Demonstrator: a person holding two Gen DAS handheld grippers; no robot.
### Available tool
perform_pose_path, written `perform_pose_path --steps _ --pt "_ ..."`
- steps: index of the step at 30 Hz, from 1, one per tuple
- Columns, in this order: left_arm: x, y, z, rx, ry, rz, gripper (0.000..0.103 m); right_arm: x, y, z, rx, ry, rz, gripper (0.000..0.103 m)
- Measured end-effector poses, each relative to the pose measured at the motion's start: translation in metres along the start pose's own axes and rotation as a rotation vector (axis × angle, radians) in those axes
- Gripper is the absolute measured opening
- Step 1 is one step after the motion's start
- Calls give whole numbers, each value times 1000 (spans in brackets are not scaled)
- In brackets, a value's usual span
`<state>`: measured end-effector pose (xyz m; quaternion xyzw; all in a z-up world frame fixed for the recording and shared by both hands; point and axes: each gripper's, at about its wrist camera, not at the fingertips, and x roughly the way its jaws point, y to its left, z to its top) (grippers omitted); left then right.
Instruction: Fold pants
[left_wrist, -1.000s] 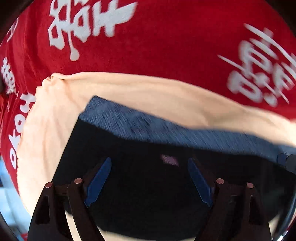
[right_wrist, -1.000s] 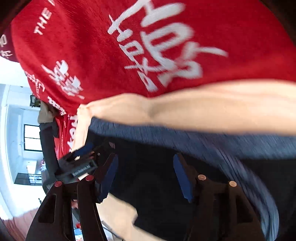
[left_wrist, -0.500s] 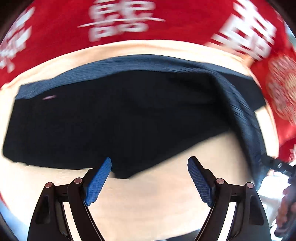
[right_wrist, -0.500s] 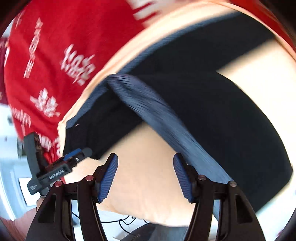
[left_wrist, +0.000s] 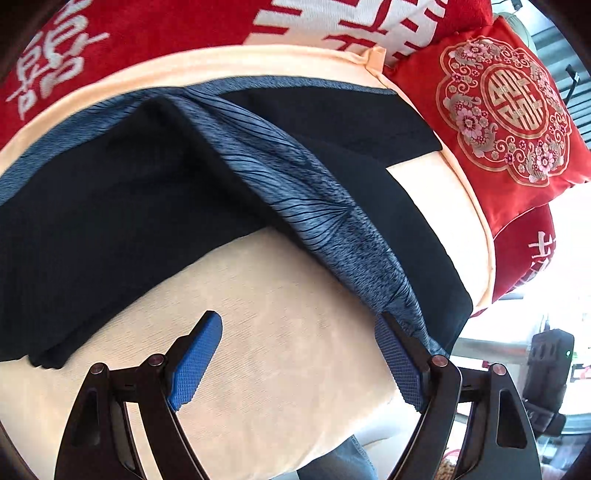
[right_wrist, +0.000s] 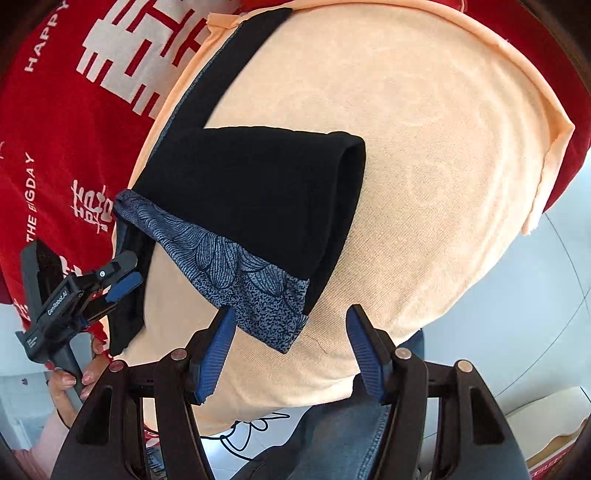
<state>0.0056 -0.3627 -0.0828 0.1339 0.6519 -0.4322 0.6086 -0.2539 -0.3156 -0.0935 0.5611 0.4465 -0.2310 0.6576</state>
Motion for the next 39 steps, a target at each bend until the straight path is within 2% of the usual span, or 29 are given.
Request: perform_pose_path --steps 4,8,9,10,11,13,14,15,16,18,23,29,35,36,38,39 --pt "17 -7 0 -8 40 -32 86 21 0 11 27 62 167 66" --pt "32 -11 1 -44 83 -87 86 39 1 18 36 129 259 65" --pt "36 -12 3 -59 97 -99 86 42 0 19 49 143 279 61" --pt "41 -13 5 -65 103 -103 86 47 -1 21 70 161 294 45" --pt "45 -13 7 -71 111 -99 86 53 -3 23 96 191 300 25" --pt "49 -14 11 -84 108 -91 86 57 0 28 108 224 305 12" --pt "48 -14 14 -87 96 -96 81 53 5 30 81 225 305 11" --pt "48 -15 16 -87 89 -107 72 47 12 34 49 224 307 11" --pt "49 -16 20 -90 93 -131 53 38 21 37 15 222 313 11" --pt "48 -19 27 -108 98 -150 51 22 36 52 -25 213 335 9" --pt "36 -28 53 -116 45 -150 51 -10 81 124 -118 149 378 8" --pt "25 -29 104 -117 -36 -135 51 -22 124 218 -192 122 422 4" --pt "-3 -23 156 -117 -167 -51 52 -25 181 311 -357 91 343 4" --pt "-9 -21 163 -114 -189 -11 54 -20 189 325 -368 86 319 4" --pt "-18 -18 167 -103 -233 70 73 -15 201 350 -410 81 253 4" --pt "-22 -15 166 -103 -247 95 76 -10 202 357 -431 83 217 4"
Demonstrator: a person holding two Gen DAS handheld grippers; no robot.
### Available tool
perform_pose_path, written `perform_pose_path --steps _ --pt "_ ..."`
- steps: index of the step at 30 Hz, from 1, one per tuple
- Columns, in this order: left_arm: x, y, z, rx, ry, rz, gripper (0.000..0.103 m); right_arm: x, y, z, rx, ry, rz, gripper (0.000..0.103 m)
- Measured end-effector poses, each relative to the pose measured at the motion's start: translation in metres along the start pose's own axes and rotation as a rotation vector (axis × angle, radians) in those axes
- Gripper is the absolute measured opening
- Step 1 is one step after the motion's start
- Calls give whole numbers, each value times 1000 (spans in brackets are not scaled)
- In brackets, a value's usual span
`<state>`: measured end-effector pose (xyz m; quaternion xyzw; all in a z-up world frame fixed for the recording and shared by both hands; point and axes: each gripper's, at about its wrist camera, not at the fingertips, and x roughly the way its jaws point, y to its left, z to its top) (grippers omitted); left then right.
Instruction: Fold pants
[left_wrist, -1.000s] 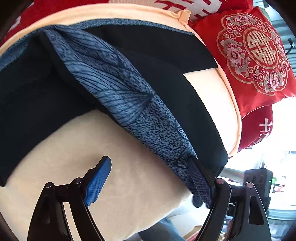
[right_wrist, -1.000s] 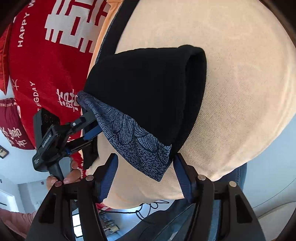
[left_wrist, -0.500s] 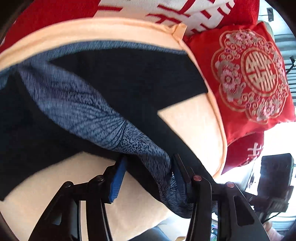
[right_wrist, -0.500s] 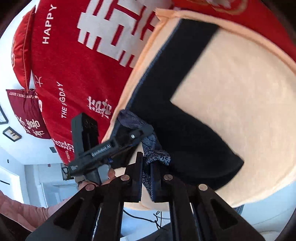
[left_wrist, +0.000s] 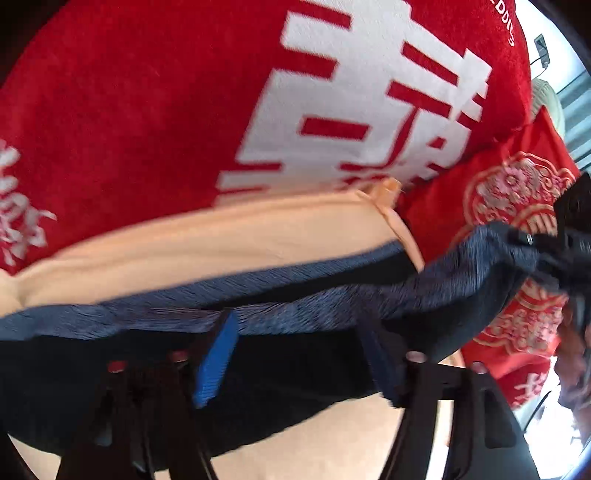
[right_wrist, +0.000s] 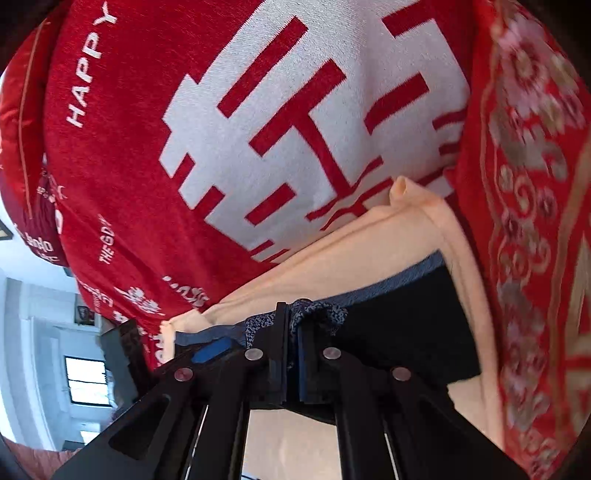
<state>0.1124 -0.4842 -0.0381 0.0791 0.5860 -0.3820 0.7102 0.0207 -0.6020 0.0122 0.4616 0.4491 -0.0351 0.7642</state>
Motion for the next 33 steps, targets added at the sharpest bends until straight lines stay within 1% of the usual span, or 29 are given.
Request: perform_pose_path --steps 1,2,4,6,7,8,9,11,12,13,14,15,16,17,18,19,20,21,22,23,24,25,27,28,29,30,31,32,33 --pt "-3 5 -2 2 -16 29 77 9 0 12 -31 25 -53 6" --pt "-4 10 -5 2 -17 52 77 17 0 18 -45 43 -89 8" --pt "2 25 -17 -8 8 126 77 35 -6 25 -59 86 -188 8" --pt "15 44 -31 -31 55 203 77 55 -18 26 -76 118 -317 32" --pt "22 53 -38 -44 77 235 77 59 -22 26 -82 125 -348 65" --pt "29 62 -45 -57 99 270 77 64 -24 25 -103 125 -398 83" --pt "33 70 -51 -66 117 298 77 63 -22 22 -127 109 -429 83" --pt "42 88 -62 -94 158 355 77 52 -17 11 -140 69 -415 83" --pt "44 98 -67 -115 177 371 77 45 -14 2 -135 47 -394 83" --pt "44 102 -70 -127 183 374 77 37 -14 -9 -118 30 -348 83" --pt "43 107 -73 -141 186 377 77 32 -17 -25 -83 29 -300 82" --pt "42 111 -74 -148 186 381 77 35 -21 -38 -41 43 -282 81" --pt "40 115 -76 -157 185 384 77 39 -30 -51 6 63 -279 76" --pt "41 118 -76 -163 186 382 77 46 -42 -64 70 87 -279 65" --pt "42 120 -75 -169 188 378 77 53 -53 -73 121 103 -278 60" --pt "43 121 -75 -169 189 377 77 62 -66 -79 191 113 -272 57" --pt "44 121 -75 -165 190 378 77 69 -79 -84 263 105 -251 57" --pt "45 122 -73 -157 187 381 77 73 -86 -86 297 90 -242 56" --pt "45 123 -73 -150 187 382 77 75 -90 -86 318 59 -234 53" --pt "46 123 -72 -146 188 382 77 75 -89 -84 316 43 -238 33" --pt "46 123 -72 -145 189 378 77 73 -87 -83 305 41 -240 20" --pt "47 122 -71 -145 191 377 77 68 -83 -81 288 36 -236 12" --pt "44 125 -73 -145 198 381 77 57 -76 -83 254 33 -229 12" --pt "38 133 -77 -149 202 378 77 55 -75 -88 234 57 -249 12" --pt "37 136 -80 -158 206 374 77 58 -76 -91 231 79 -267 15" --pt "31 143 -82 -167 207 370 77 64 -83 -96 234 121 -295 18" --pt "29 148 -84 -176 209 371 77 68 -88 -100 243 151 -298 23" --pt "27 149 -84 -178 214 378 77 67 -88 -102 253 148 -290 35" --pt "25 151 -82 -177 217 389 77 63 -87 -103 259 149 -309 45"
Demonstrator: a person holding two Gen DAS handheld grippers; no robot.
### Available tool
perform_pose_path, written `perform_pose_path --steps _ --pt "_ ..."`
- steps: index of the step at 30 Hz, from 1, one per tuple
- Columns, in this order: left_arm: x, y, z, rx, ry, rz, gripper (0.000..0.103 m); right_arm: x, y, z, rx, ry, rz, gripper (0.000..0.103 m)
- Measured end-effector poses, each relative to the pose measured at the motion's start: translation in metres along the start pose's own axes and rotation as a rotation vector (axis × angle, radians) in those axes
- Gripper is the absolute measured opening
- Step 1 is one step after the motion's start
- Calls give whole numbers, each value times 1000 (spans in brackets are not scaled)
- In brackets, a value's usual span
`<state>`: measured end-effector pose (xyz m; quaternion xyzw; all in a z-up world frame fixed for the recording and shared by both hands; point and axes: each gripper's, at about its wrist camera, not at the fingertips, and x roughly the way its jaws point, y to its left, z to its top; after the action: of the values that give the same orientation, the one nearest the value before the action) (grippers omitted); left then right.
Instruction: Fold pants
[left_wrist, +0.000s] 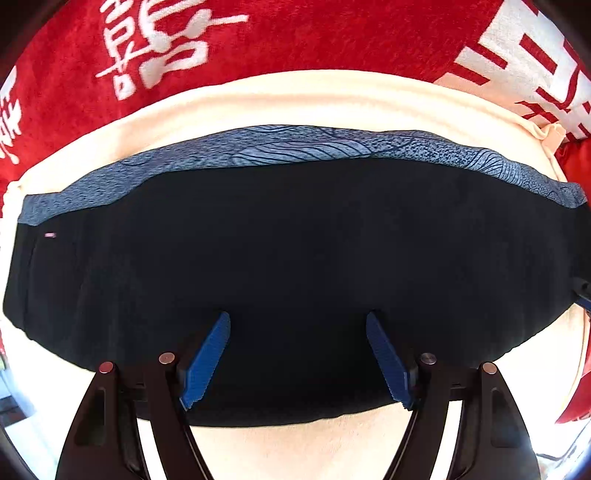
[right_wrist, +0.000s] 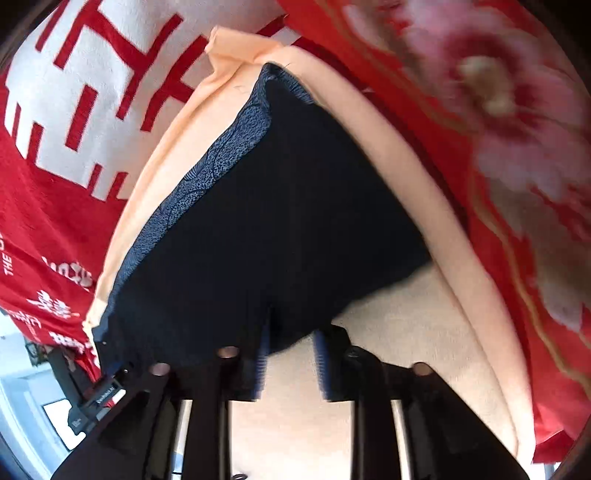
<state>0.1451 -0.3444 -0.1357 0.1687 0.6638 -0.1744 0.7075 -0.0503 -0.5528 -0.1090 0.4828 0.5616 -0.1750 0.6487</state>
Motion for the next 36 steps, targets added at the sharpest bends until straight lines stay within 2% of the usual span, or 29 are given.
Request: perform_pose_path --steps 1,3,6,10,15,21,27,30,32,33,34,35,36 --pt "-4 3 2 5 -11 5 77 -9 3 -4 -5 -13 -30 56" --pt "-13 4 8 16 -43 -12 77 -28 13 -11 -52 -67 -16 56" --pt "-17 1 19 37 -67 -20 77 -40 35 -18 -136 -99 -3 56" --pt "-16 1 25 31 -71 -27 77 -23 66 -24 -202 -37 46 56" --pt "-23 23 9 19 -92 -38 77 0 121 -35 -359 40 116 56" --pt "-29 116 -2 -42 -131 -11 77 42 212 -58 -546 120 161 56" --pt "-19 246 -3 -105 -155 58 77 98 310 -90 -669 181 171 56" --pt "-13 313 -7 -143 -191 98 77 137 379 -108 -735 223 208 56" --pt "0 358 -13 -176 -170 153 77 169 438 -125 -830 249 207 56" --pt "7 379 -17 -211 -162 140 77 181 459 -132 -865 261 207 56" --pt "13 389 -18 -238 -174 85 77 201 493 -144 -923 280 210 56" --pt "14 399 -23 -256 -194 41 77 212 509 -151 -954 288 209 56" --pt "13 406 -24 -258 -214 21 77 226 533 -159 -1000 296 202 56"
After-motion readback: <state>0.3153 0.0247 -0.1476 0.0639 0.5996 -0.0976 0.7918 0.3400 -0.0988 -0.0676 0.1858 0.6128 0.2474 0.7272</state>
